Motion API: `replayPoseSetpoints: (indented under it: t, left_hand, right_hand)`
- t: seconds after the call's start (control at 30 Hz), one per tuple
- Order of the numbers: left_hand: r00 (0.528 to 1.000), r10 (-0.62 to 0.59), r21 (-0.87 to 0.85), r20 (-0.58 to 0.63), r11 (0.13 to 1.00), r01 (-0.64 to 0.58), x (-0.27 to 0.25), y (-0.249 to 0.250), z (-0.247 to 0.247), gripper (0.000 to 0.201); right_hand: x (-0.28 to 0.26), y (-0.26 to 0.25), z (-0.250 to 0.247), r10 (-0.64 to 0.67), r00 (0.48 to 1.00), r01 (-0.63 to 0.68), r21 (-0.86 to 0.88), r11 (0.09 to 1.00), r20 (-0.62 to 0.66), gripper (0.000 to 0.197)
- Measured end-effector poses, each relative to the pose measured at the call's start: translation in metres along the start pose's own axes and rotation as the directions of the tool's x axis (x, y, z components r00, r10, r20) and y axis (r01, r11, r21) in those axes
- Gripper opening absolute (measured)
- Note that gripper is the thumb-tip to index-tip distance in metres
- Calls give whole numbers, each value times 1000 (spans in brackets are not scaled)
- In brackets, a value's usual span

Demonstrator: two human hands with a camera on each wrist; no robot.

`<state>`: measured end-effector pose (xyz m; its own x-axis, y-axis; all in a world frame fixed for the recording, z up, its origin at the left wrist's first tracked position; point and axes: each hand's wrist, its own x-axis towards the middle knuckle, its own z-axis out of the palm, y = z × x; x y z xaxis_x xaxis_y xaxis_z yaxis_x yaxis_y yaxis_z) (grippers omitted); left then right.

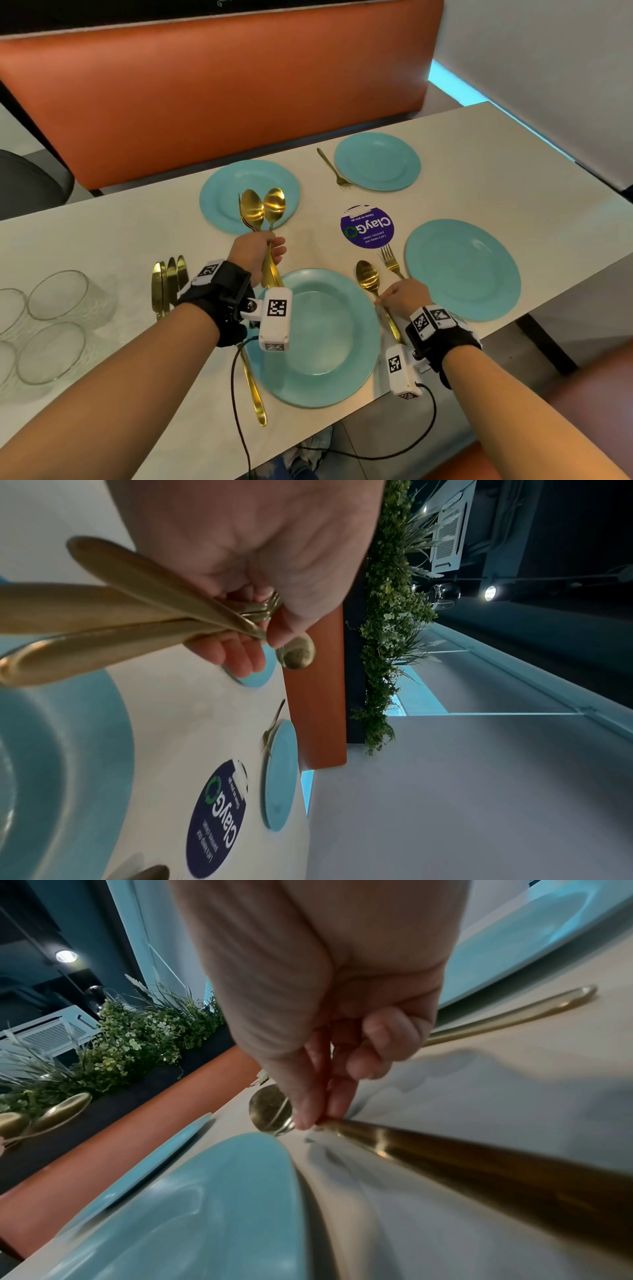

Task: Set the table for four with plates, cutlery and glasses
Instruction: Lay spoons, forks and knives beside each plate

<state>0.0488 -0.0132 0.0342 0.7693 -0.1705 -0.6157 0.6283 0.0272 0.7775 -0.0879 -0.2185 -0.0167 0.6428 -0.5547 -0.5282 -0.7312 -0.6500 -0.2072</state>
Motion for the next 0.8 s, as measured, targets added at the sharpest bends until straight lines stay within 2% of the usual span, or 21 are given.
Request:
replayPoseSetpoints:
  t: [0.3, 0.8]
  left_hand:
    - [1000, 14, 1, -23, 1000, -14, 5, 12, -3, 14]
    - [1000, -4, 2, 10, 1000, 4, -1, 0, 14, 16]
  right_hand:
    - [10, -5, 5, 10, 1000, -10, 1, 1000, 15, 44]
    - [5, 2, 5, -16, 999, 13, 94, 995, 29, 28]
